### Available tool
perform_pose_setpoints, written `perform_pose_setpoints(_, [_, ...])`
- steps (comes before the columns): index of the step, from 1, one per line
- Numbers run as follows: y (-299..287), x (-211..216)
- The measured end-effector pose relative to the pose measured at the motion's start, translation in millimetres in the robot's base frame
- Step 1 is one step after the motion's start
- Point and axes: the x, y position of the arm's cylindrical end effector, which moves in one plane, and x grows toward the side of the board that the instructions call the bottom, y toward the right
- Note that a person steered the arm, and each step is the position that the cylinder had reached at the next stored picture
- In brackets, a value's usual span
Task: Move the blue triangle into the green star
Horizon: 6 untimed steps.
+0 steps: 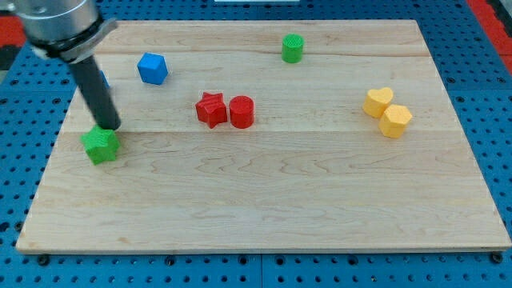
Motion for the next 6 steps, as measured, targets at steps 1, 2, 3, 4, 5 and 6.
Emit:
perform_pose_setpoints(1, [1.1,41.5])
perform_pose_setpoints(2, [10.0,29.7])
perform_pose_setpoints(3, [11.6,-31.0])
perform_pose_setpoints(4, [28.0,-80.6])
perform_pose_setpoints(5, [21.0,-120.0])
perform_pose_setpoints(6, [-12.0,-149.0])
